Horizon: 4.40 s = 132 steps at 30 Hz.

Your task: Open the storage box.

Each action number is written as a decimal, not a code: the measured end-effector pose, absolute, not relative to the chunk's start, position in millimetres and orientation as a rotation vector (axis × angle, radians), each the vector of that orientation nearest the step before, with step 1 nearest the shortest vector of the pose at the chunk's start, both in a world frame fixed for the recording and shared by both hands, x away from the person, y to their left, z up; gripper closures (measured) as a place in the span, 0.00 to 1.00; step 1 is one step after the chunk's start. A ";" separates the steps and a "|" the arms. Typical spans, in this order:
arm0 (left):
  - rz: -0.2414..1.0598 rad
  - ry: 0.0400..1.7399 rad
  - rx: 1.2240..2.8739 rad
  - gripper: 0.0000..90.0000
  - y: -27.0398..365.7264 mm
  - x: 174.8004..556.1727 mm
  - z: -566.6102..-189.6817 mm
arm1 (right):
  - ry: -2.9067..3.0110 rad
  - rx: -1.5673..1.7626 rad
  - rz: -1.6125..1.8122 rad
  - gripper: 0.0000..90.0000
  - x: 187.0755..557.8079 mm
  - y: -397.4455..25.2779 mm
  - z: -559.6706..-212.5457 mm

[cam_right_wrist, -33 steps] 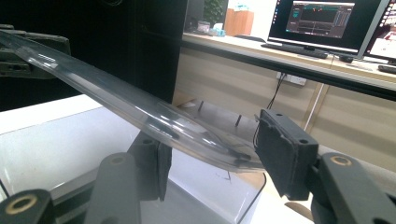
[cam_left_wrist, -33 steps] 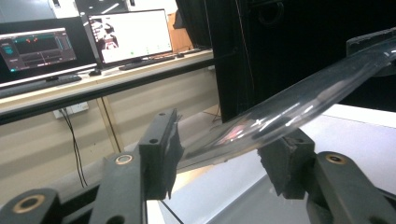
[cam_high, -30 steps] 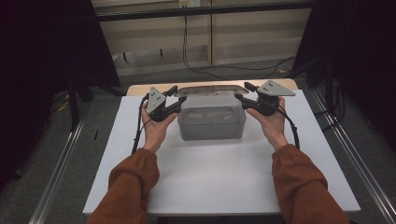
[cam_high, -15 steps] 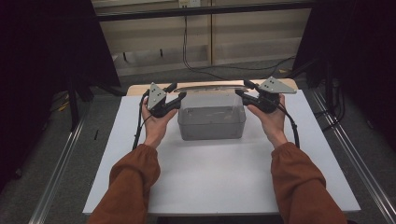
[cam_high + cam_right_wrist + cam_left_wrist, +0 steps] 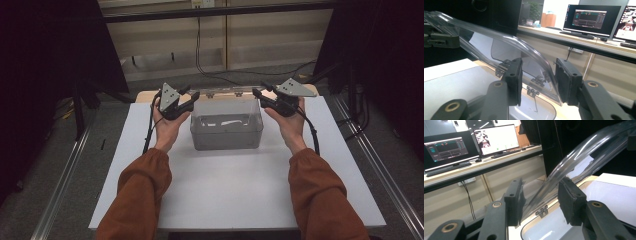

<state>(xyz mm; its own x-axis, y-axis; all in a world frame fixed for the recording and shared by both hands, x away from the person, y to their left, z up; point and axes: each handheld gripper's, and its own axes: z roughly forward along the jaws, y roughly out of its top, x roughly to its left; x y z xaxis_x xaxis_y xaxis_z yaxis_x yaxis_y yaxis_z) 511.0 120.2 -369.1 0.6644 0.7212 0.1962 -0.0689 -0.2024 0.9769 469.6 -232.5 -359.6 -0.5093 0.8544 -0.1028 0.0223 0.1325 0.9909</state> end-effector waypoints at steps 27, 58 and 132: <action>0.781 0.569 1.612 0.71 118.1 526.1 -366.3 | 1.722 0.842 1.394 0.70 499.5 -233.9 -365.6; 0.758 0.626 1.631 0.74 117.9 550.9 -373.6 | 1.724 0.952 1.438 0.69 530.6 -236.0 -389.3; 0.470 0.916 1.680 0.75 110.9 602.7 -397.4 | 1.834 1.238 1.422 0.80 570.7 -239.6 -398.5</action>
<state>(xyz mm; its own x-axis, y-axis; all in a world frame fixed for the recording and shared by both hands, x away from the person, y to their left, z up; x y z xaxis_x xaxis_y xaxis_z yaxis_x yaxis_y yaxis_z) 602.7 110.9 -397.4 0.6210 0.7701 -0.1456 0.3308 -0.0891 0.9395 570.7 -239.6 -398.5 -0.4578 0.8787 0.1356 0.3501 0.0380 0.9360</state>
